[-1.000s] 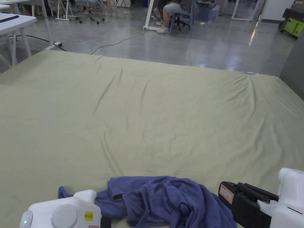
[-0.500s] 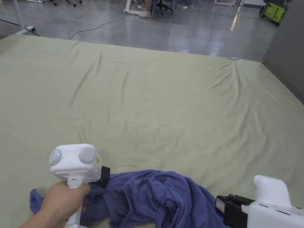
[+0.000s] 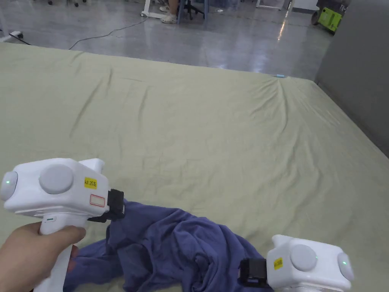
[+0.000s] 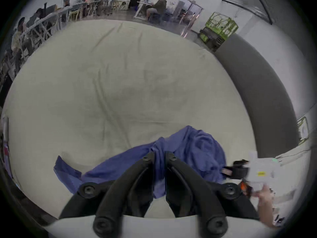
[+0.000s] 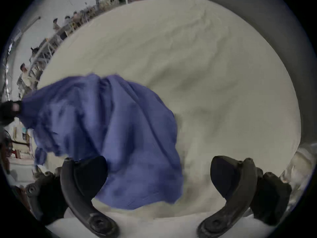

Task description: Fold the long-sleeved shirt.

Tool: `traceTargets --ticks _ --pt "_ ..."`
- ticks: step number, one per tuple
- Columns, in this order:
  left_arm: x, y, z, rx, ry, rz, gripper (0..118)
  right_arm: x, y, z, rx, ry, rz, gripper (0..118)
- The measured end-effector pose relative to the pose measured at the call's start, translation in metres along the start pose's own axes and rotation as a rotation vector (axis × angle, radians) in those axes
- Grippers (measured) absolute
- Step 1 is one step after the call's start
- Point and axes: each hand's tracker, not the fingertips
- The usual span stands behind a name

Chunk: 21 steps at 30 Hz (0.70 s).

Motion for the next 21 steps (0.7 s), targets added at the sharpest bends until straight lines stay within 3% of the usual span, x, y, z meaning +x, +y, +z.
traceTargets --ticks 2,4,5,6,7,8,10,14,18,21 --pt "0.0 -0.004 0.007 -0.018 -0.037 0.032 5 -0.001 0.002 -0.017 -0.085 -0.06 0.038 116" --pt "-0.001 -0.007 0.014 -0.007 -0.03 0.03 4 -0.003 0.0 -0.019 -0.094 -0.092 0.011 88" --pt "0.0 -0.008 0.018 0.001 -0.017 0.026 4 -0.005 -0.005 -0.008 -0.064 -0.075 0.014 85" --pt "0.001 -0.008 0.022 0.012 0.01 0.017 4 -0.008 -0.007 0.003 -0.036 -0.072 0.022 69" --pt "0.001 -0.009 0.026 0.021 0.027 0.013 4 -0.01 -0.008 0.011 -0.013 -0.054 0.033 44" --pt "0.001 -0.011 0.031 0.032 0.028 0.015 4 -0.012 -0.01 0.017 0.006 -0.001 0.028 6" --pt "0.0 -0.01 0.037 0.049 0.02 0.028 4 -0.012 -0.015 0.026 0.012 0.07 -0.003 5" --pt "-0.001 -0.014 0.026 0.03 0.011 0.043 3 -0.015 -0.017 0.045 0.07 0.06 0.014 5" --pt "-0.008 -0.025 0.015 -0.01 0.02 0.081 3 -0.017 -0.014 0.082 0.157 0.152 0.009 5" --pt "-0.01 -0.029 0.014 -0.007 0.014 0.101 3 -0.024 -0.01 0.103 0.219 0.109 0.07 5"
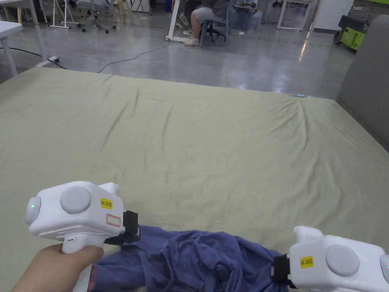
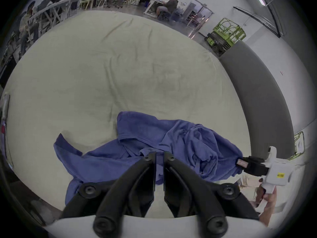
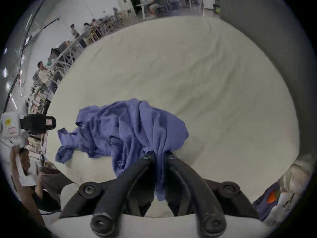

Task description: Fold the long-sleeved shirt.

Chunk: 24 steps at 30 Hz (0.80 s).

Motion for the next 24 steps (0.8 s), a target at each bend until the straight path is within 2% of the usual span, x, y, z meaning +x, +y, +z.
traceTargets --ticks 3,7,24 --pt "-0.006 0.004 -0.006 0.001 0.017 0.009 3 -0.005 0.001 0.005 0.019 -0.092 0.03 5" --pt "-0.007 0.008 -0.011 0.001 0.033 0.019 3 0.0 -0.005 0.007 0.019 -0.049 0.005 5" --pt "-0.02 0.011 -0.028 -0.007 0.074 0.048 3 0.008 -0.01 -0.01 -0.011 -0.064 -0.006 5"
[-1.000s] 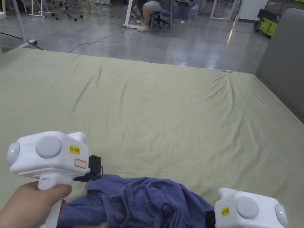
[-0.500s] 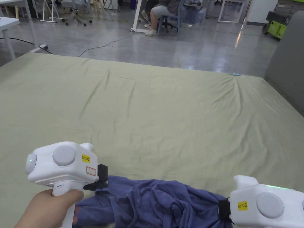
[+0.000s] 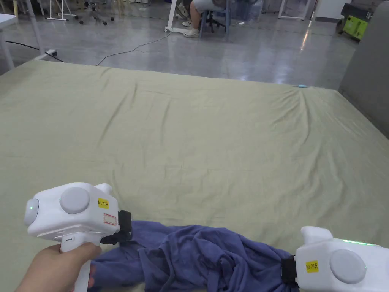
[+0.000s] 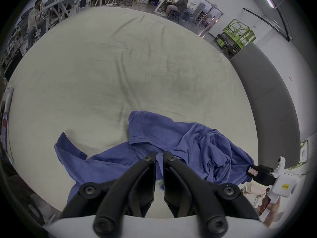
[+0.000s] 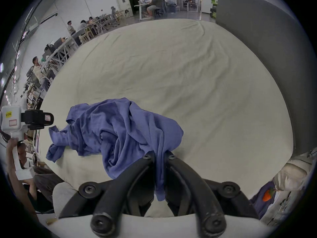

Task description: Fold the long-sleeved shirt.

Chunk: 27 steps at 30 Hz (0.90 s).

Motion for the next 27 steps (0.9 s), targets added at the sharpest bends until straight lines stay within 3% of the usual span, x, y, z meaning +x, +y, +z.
traceTargets --ticks 5,6,7,8,9,10,15,16,17,19,20,21,22,27 --pt "-0.002 0.008 -0.009 0.004 0.008 0.006 5 0.002 -0.001 -0.003 -0.009 0.008 -0.011 5" --pt "0.0 0.012 -0.014 0.004 0.011 -0.004 21 0.002 -0.001 -0.004 -0.01 0.01 -0.011 5" --pt "0.001 0.017 -0.021 0.011 0.053 -0.021 60 0.002 -0.001 -0.004 -0.011 0.012 -0.009 5" --pt "0.002 0.021 -0.03 0.019 0.061 -0.024 110 0.002 -0.002 -0.004 -0.011 0.013 -0.008 5" --pt "0.001 0.026 -0.041 0.012 0.057 -0.025 118 0.003 -0.001 -0.005 -0.012 0.013 -0.007 5" --pt "-0.001 0.031 -0.054 -0.002 0.068 -0.015 118 0.004 0.0 -0.005 -0.013 0.013 -0.01 5" --pt "-0.011 0.047 -0.109 -0.118 0.117 0.022 110 0.007 0.001 -0.006 -0.017 0.017 -0.024 5" --pt "-0.009 0.045 -0.12 -0.162 0.141 0.0 104 0.007 0.0 -0.007 -0.018 0.018 -0.025 5" --pt "-0.009 0.041 -0.127 -0.19 0.16 -0.022 90 0.007 0.0 -0.007 -0.019 0.017 -0.025 5" --pt "0.004 0.034 -0.127 -0.148 0.243 -0.154 78 0.008 0.0 -0.007 -0.019 0.014 -0.024 5" --pt "0.012 0.033 -0.119 -0.116 0.247 -0.191 60 0.008 0.0 -0.006 -0.018 0.013 -0.026 5" --pt "0.017 0.03 -0.111 -0.094 0.246 -0.212 23 0.008 0.0 -0.006 -0.017 0.012 -0.03 5" --pt "0.023 0.028 -0.105 -0.098 0.223 -0.205 0 0.009 0.001 -0.005 -0.015 0.015 -0.035 5" --pt "0.035 0.045 -0.04 -0.073 -0.013 -0.106 0 0.013 0.01 0.02 0.048 0.083 -0.079 5"
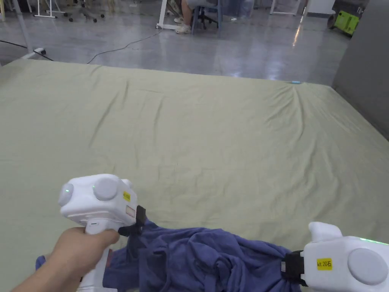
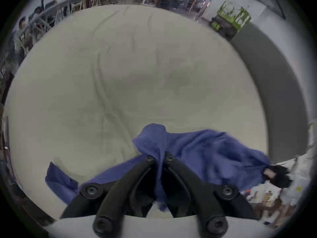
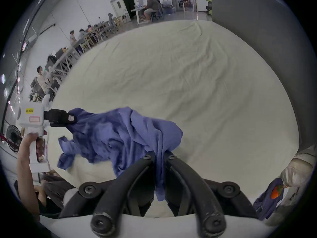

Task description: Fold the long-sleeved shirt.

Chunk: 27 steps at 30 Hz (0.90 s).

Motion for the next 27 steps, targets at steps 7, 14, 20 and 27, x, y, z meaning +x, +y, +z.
traceTargets --ticks 7,14,20,27 --pt "0.03 0.045 0.184 0.281 -0.139 -0.073 0 -0.012 0.083 0.111 0.281 -0.017 0.072 5" --pt "0.032 0.113 0.315 0.455 -0.139 -0.034 0 -0.045 0.192 0.241 0.499 -0.04 0.145 5" --pt "0.031 0.182 0.381 0.562 -0.207 0.082 0 -0.077 0.295 0.307 0.565 -0.153 0.183 5" --pt "0.06 0.249 0.392 0.622 -0.133 0.071 0 -0.104 0.374 0.306 0.51 -0.216 0.092 5"
